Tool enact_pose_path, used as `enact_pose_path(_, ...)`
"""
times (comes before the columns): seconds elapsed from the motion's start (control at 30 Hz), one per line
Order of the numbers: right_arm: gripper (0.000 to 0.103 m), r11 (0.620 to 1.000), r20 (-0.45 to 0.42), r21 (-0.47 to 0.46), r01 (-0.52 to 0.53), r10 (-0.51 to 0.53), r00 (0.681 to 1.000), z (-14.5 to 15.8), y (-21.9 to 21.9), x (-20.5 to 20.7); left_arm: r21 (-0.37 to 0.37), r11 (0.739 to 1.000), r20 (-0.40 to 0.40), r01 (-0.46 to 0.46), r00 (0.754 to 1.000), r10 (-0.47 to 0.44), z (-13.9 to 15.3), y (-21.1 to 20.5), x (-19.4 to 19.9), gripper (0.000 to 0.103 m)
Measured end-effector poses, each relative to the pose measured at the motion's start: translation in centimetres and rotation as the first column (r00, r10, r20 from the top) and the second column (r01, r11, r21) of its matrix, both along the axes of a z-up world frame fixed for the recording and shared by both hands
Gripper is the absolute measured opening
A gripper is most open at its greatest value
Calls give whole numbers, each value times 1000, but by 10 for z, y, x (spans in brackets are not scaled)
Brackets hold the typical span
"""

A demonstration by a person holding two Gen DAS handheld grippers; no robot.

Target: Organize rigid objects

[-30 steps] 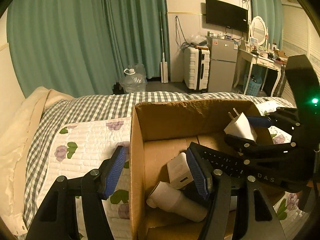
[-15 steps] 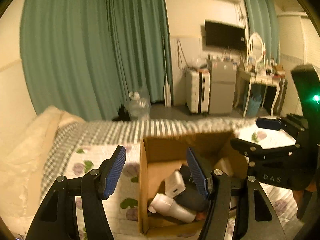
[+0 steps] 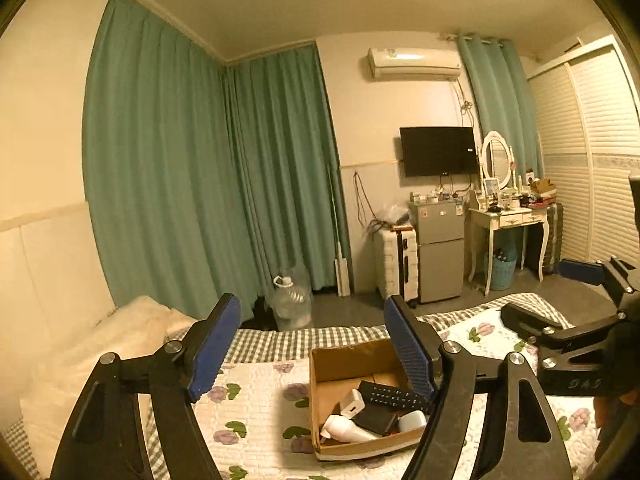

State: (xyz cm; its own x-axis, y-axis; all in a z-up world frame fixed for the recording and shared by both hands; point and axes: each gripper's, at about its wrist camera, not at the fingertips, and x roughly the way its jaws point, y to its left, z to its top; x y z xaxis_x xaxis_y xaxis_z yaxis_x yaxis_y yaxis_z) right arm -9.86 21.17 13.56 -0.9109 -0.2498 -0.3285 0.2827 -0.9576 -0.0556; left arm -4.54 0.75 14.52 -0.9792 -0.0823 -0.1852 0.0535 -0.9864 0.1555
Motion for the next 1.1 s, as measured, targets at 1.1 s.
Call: enact_pose_path(1.1, 103, 995, 103, -9, 100, -98, 990, -136, -7, -11, 118, 992, 250, -44, 968, 14, -147, -14, -23, 78)
